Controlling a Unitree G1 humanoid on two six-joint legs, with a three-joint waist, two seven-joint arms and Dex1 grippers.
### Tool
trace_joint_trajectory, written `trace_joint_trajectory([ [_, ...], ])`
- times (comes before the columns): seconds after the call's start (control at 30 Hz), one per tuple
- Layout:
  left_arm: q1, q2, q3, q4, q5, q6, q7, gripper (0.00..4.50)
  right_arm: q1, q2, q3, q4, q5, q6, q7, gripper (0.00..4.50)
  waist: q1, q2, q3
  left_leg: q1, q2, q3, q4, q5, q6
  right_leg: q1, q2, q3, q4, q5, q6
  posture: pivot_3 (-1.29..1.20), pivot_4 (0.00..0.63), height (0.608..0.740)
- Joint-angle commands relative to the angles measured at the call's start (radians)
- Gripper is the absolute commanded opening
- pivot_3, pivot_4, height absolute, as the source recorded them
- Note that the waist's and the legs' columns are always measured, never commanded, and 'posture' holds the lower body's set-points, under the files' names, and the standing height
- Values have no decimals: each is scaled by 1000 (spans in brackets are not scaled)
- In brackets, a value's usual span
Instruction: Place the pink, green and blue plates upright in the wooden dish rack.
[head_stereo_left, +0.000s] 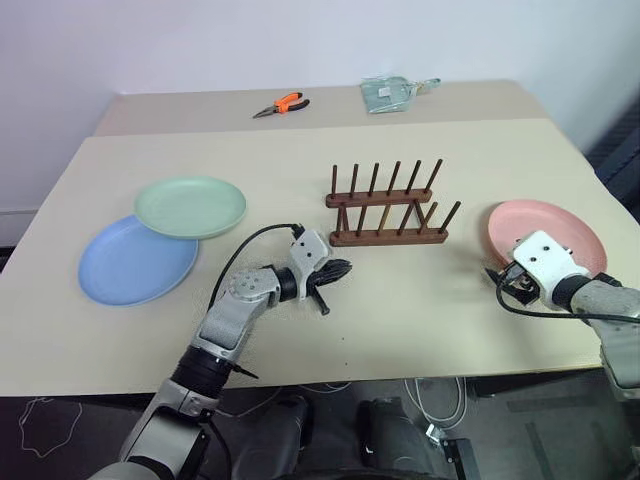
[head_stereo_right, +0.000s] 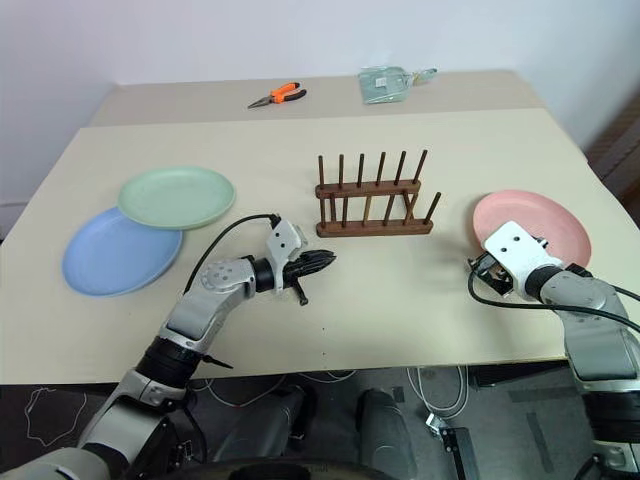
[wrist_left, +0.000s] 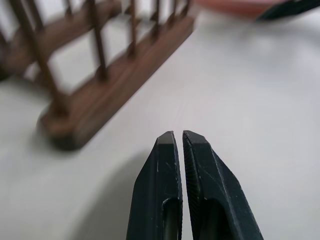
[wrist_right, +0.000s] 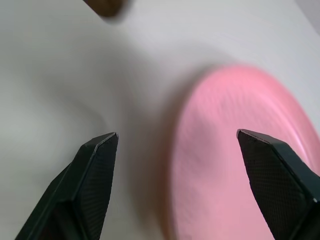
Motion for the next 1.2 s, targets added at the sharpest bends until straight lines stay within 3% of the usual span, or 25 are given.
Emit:
trace_joint_trajectory([
  [0.03, 0, -4, 16, -85, -51, 28, -23, 201, -31, 6, -9, 35, -26, 13, -49, 2490, -1, 0, 0, 0, 0, 0, 0, 0, 0, 0, 0, 0, 0, 0, 0, 0, 150, 729],
  [0.13, 7, -3, 15, -112, -65, 45, -27, 201, -50, 13, -11, 47, -21, 21, -60, 855, -3, 0, 0, 0, 0, 0, -1, 0, 0, -1, 0, 0, 0, 0, 0, 0, 150, 729],
  [0.2, 13, 0, 10, -119, -64, 44, -26, 201, -61, 18, -17, 44, -12, 27, -61, 66, -3, 0, 0, 0, 0, 0, -1, 0, 0, -1, 0, 0, 0, 0, 0, 0, 150, 729],
  [0.37, 29, 7, 8, -130, -61, 45, -26, 201, -88, 19, -55, -40, 46, 8, -30, 66, -1, 0, 0, 0, 0, 0, -1, 0, 1, -1, 0, 0, 0, 0, 0, 0, 150, 729],
  [0.5, 41, 24, 28, -138, -70, 47, -24, 201, -195, 47, -154, -170, 248, 18, 35, 66, -10, 3, 2, 0, 0, 1, -1, 0, 0, -1, 0, 1, 0, 0, 0, 0, 150, 729],
  [0.67, 46, 40, 64, -142, -86, 50, -22, 201, -374, 142, -324, -291, 709, 266, 43, 66, -5, 2, 2, 0, 1, 0, -1, 1, 2, -1, 0, 0, 0, 0, 0, 0, 150, 729],
  [0.83, 54, 58, 92, -154, -103, 50, -26, 201, -426, 190, -390, -361, 1120, 470, 3, 66, 2, 2, 2, -3, 1, -1, -1, 0, 4, -2, 0, -1, -2, 0, 0, 0, 150, 729],
  [1.2, 64, 62, 93, -181, -116, 56, -12, 201, -450, 217, -319, -245, 1197, 491, -39, 66, -1, 2, 2, -6, 0, 0, 0, 0, 4, -6, 0, 0, -1, 0, 0, 0, 150, 729],
])
